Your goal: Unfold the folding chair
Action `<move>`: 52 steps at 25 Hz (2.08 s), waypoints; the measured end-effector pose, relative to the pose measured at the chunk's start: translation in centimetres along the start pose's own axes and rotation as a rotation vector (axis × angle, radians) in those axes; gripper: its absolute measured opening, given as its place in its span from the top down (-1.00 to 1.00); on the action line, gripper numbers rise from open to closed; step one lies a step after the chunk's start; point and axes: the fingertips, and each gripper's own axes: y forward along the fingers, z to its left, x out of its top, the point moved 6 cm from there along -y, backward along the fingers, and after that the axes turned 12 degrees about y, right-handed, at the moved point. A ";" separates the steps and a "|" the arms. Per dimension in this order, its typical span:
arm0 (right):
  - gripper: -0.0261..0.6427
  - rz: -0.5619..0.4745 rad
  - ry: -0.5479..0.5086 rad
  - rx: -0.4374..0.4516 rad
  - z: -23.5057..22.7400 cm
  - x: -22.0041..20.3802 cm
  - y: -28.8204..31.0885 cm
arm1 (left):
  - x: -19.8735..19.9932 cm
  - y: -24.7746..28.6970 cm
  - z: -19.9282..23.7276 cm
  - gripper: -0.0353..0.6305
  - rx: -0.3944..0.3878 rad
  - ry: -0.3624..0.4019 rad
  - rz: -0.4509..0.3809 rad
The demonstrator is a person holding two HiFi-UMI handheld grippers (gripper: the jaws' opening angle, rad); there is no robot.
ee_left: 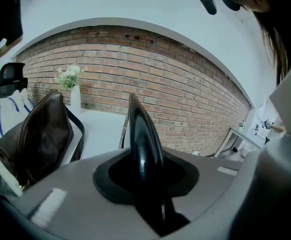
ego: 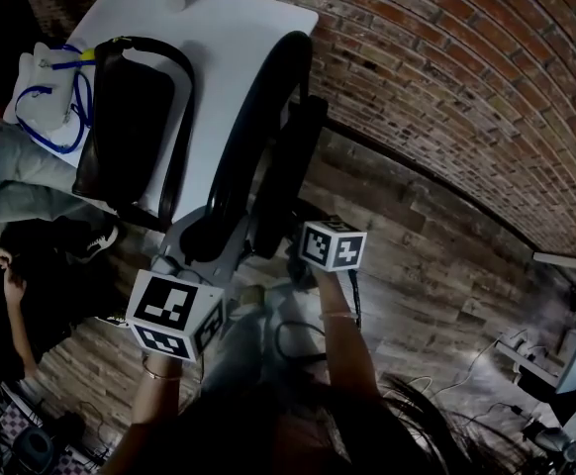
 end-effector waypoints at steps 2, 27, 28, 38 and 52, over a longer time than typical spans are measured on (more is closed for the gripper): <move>0.38 0.000 0.000 0.000 -0.1 0.0 -0.1 | 0.0 0.1 -0.1 0.60 0.000 -0.001 0.000; 0.55 -0.024 0.084 0.047 -0.5 -1.0 -1.8 | -0.1 -1.0 -0.4 0.69 0.042 -0.017 0.078; 0.57 -0.027 0.093 0.052 -0.5 -1.3 -1.8 | -0.3 -1.2 -0.4 0.69 0.040 -0.017 0.078; 0.60 -0.071 0.134 0.044 -0.4 -3.7 -3.4 | -1.3 -2.9 -1.5 0.69 -0.002 -0.011 0.075; 0.61 -0.146 0.178 0.000 -0.3 -9.0 -6.5 | -3.7 -6.3 -4.4 0.68 -0.097 0.019 0.090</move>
